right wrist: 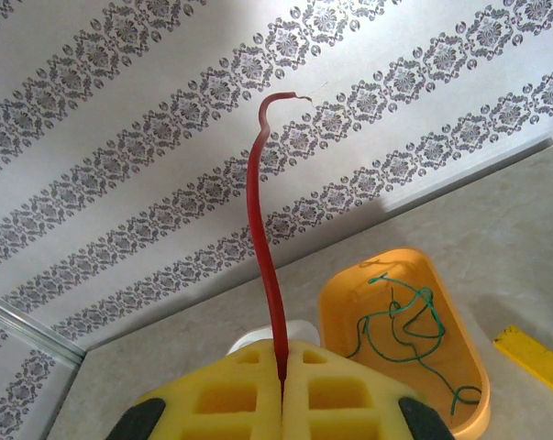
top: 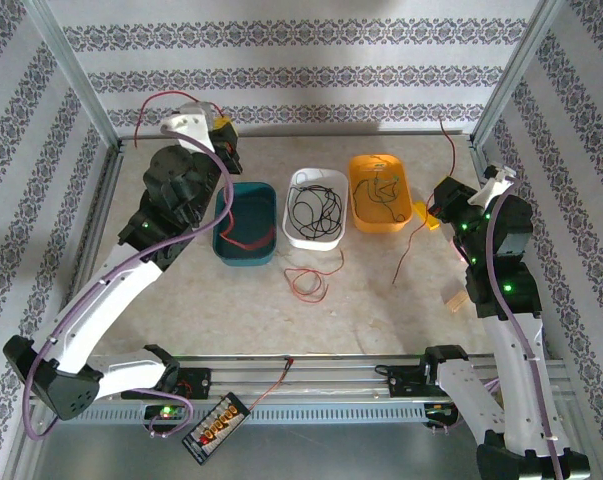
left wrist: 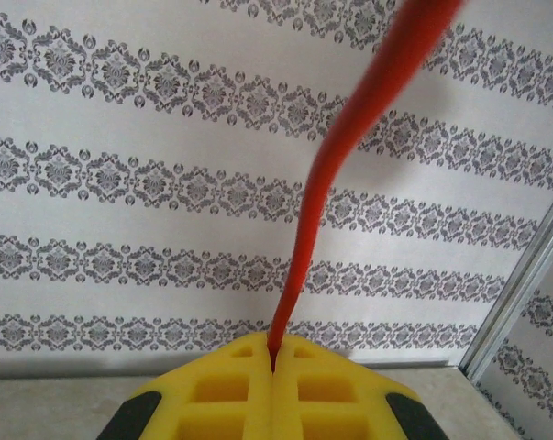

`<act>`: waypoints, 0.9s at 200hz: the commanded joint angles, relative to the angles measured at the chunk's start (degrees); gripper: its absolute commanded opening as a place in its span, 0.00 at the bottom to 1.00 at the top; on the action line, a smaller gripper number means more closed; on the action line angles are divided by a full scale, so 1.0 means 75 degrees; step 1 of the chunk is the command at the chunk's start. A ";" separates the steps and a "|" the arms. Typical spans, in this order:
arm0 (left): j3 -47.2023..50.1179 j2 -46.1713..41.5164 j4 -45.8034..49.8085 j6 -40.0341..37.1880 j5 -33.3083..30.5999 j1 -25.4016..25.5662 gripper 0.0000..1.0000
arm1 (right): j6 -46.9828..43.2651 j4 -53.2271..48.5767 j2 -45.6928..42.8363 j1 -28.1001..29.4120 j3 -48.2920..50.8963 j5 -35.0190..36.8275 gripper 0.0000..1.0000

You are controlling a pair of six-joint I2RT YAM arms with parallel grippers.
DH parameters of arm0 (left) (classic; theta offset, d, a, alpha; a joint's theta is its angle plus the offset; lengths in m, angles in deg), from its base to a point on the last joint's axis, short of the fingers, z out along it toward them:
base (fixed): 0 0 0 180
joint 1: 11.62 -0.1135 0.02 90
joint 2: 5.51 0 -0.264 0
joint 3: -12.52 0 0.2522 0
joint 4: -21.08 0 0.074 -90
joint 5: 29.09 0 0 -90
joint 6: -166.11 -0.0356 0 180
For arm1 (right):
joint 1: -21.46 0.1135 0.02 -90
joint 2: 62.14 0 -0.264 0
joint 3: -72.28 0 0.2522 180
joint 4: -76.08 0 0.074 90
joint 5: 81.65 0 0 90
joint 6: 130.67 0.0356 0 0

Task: Untangle the cables

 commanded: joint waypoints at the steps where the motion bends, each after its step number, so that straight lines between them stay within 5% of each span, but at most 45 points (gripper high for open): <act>1: -0.0526 0.0225 0.0151 0.0132 0.0696 -0.0180 0.00 | 0.0010 0.0231 0.0007 0.0071 -0.0045 -0.0073 0.00; 66: -0.0807 0.1052 0.0430 -0.0268 0.0528 -0.0392 0.00 | -0.0024 0.0236 0.0015 0.0073 -0.0100 -0.0166 0.00; 106: 0.0361 0.1558 0.0327 -0.0099 -0.0242 -0.0551 0.00 | -0.0135 0.0149 -0.0141 0.0070 -0.0086 -0.0243 0.00; 180: 0.2198 0.1801 0.0333 0.1092 -0.0233 -0.0579 0.00 | -0.0157 0.0068 -0.0167 0.0070 -0.0107 -0.0313 0.00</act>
